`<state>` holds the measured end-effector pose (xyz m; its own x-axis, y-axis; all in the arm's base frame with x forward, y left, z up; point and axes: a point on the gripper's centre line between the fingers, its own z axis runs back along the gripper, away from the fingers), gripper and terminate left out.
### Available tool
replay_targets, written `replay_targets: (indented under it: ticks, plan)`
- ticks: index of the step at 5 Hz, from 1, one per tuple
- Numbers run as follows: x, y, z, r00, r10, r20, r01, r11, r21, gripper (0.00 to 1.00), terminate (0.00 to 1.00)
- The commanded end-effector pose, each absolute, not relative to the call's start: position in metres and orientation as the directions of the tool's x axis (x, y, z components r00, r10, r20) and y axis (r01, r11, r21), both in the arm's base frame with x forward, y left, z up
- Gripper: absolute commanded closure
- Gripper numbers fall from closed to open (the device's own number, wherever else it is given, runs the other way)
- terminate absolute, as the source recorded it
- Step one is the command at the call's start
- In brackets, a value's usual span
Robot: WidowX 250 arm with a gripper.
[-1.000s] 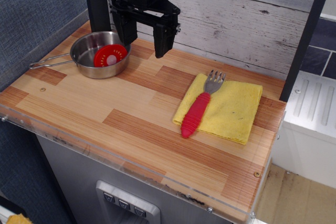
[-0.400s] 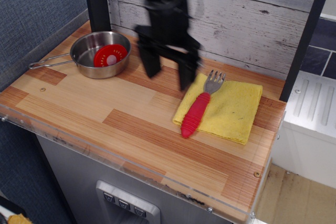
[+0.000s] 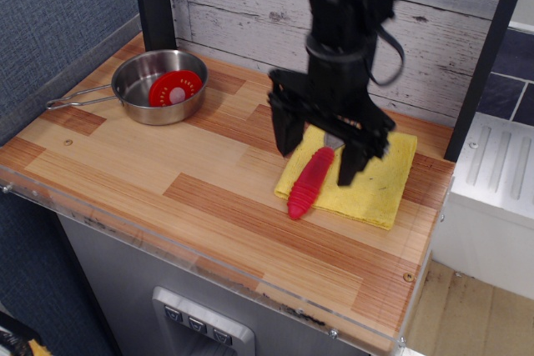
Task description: Place the red utensil to the right of the silver pot.
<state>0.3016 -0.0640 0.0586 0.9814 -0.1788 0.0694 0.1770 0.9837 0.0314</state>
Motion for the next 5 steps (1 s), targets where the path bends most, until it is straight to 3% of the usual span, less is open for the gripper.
replay_targets:
  ticks: [1,3,5]
  plan:
    - [0.311,-0.045,0.064,0.982,-0.010,0.191,0.007,1.000,0.016,0.00,0.00]
    - [0.330,-0.033,0.052,0.980,0.010,0.201,-0.001,0.999,-0.040,0.00,0.00]
    - [0.346,-0.045,0.043,0.981,-0.025,0.194,0.028,1.000,-0.014,0.00,0.00]
